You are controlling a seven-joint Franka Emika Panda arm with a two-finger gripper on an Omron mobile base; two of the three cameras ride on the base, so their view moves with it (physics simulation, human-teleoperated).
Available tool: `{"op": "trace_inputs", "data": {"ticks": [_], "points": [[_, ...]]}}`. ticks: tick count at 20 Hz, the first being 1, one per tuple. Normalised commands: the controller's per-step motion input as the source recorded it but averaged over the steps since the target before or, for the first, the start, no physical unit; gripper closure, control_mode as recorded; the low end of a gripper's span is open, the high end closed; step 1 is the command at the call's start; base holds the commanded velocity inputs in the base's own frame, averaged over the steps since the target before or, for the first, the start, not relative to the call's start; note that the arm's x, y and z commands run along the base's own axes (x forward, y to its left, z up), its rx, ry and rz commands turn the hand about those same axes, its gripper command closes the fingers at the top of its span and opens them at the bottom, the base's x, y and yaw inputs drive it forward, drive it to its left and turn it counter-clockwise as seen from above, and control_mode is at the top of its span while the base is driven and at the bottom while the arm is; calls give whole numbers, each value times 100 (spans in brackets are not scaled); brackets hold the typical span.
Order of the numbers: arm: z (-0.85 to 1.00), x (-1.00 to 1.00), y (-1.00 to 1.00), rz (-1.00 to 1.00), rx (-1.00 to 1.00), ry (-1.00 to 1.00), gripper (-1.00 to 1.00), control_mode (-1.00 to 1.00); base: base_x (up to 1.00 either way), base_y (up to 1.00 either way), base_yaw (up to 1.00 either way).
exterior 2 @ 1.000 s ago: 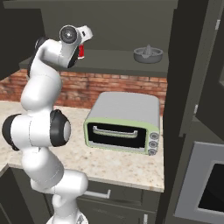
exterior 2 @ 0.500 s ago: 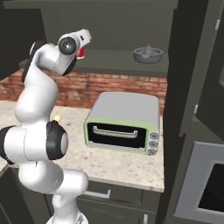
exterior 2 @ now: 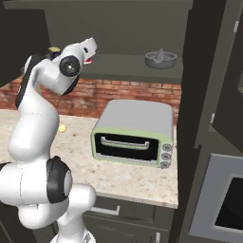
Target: Pick the cans from the counter and place them in their designated side in the cabinet.
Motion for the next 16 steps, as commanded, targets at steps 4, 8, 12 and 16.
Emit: {"op": "trace_inputs", "data": {"ticks": [4,8,12,16], "points": [[0,-68,-2,0,-1,-2,-100,-100,0,0,0],[0,-56,0,0,-1,14,-100,-100,0,0,0],[0,-55,-1,0,-3,19,-100,-100,0,0,0],[0,-59,-5,0,-3,17,-100,-100,0,0,0]]}}
